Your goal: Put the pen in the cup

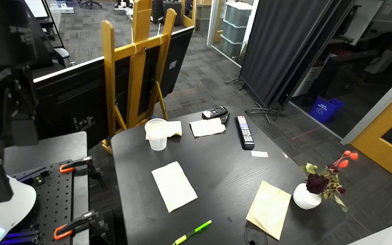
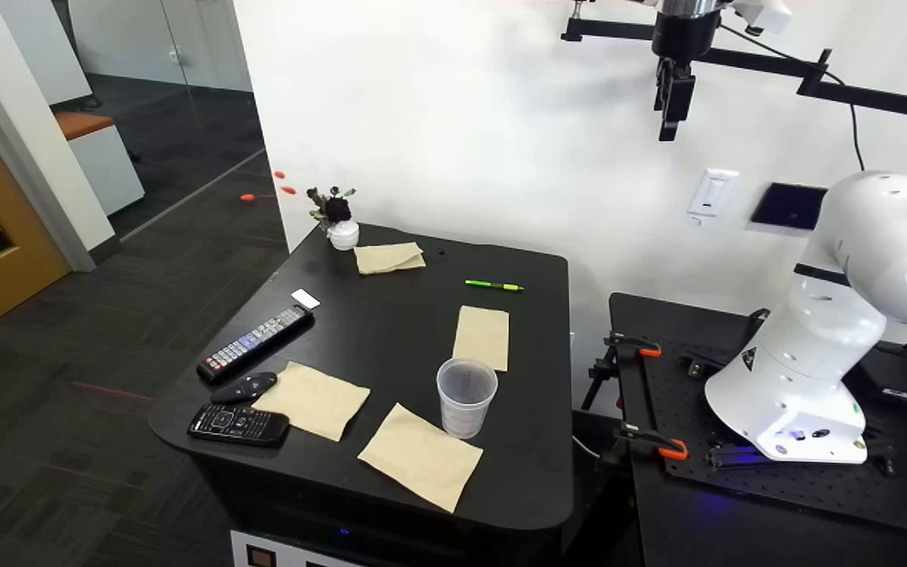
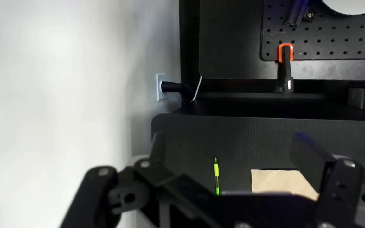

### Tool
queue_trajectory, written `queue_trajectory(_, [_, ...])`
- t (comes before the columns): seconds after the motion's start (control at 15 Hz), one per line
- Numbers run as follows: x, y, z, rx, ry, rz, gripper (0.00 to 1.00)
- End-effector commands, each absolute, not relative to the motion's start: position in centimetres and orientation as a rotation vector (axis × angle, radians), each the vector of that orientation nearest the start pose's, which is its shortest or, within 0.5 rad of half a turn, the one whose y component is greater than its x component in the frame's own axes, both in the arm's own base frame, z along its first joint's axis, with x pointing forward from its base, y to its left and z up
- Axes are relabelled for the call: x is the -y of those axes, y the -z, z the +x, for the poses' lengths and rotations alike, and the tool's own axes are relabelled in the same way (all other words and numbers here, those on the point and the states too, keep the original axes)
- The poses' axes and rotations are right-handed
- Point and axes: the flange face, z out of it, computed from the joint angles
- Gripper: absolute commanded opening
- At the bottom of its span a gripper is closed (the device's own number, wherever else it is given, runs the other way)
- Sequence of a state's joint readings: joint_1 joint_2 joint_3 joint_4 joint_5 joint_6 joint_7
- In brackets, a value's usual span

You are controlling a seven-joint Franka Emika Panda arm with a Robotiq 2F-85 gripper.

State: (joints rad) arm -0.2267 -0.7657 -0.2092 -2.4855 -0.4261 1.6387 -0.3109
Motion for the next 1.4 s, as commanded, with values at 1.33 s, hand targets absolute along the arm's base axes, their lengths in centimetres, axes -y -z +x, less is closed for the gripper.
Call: queue_trajectory(1.33, [21.3, -33.4, 31.4, -0.163, 0.167, -3.305, 1.00])
